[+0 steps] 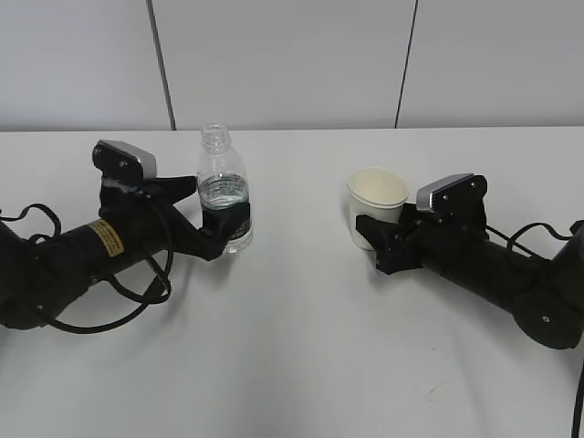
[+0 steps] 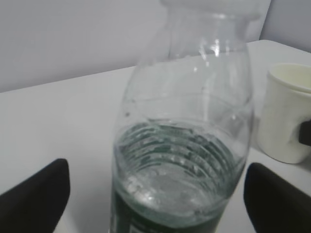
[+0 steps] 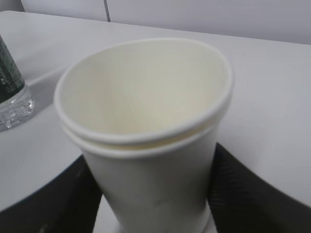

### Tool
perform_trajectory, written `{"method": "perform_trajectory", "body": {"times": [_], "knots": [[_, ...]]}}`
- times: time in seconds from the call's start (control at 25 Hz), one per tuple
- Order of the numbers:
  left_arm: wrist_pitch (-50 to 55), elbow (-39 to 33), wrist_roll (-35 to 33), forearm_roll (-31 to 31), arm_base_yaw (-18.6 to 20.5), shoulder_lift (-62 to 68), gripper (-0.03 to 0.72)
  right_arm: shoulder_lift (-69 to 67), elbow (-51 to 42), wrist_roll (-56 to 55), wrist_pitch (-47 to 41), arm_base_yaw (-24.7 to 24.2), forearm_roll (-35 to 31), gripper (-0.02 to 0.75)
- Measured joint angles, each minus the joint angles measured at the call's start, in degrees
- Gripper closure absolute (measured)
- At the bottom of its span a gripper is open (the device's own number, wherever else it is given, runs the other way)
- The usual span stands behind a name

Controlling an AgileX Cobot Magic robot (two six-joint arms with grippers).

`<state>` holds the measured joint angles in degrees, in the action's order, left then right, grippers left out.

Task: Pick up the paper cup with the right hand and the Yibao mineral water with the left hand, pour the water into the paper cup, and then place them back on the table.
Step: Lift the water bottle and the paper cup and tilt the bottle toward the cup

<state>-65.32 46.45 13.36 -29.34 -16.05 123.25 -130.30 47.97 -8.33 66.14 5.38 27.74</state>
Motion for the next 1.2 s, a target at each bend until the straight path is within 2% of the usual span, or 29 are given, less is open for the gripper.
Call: {"method": "perform_trajectory", "body": {"times": [0.36,0.52,0.72,0.96,1.2], "knots": [[1.55,6.32,0.00,-0.10,-1.03,2.78,0.050,0.00,0.00,0.00,0.00,0.00,0.00,0.248],[3.13,6.63,0.00,-0.28,-1.03,2.83,0.127,0.00,0.00,0.00,0.00,0.00,0.00,0.248],[3.62,6.69,0.00,-0.71,-1.10,2.83,0.264,0.00,0.00,0.00,0.00,0.00,0.00,0.248],[3.72,6.75,0.00,-0.94,-1.10,2.83,0.321,0.00,0.00,0.00,0.00,0.00,0.93,0.248],[3.72,6.75,0.00,-1.06,-1.10,2.83,0.351,0.00,0.73,-0.51,0.00,0.23,8.24,0.248]]}}
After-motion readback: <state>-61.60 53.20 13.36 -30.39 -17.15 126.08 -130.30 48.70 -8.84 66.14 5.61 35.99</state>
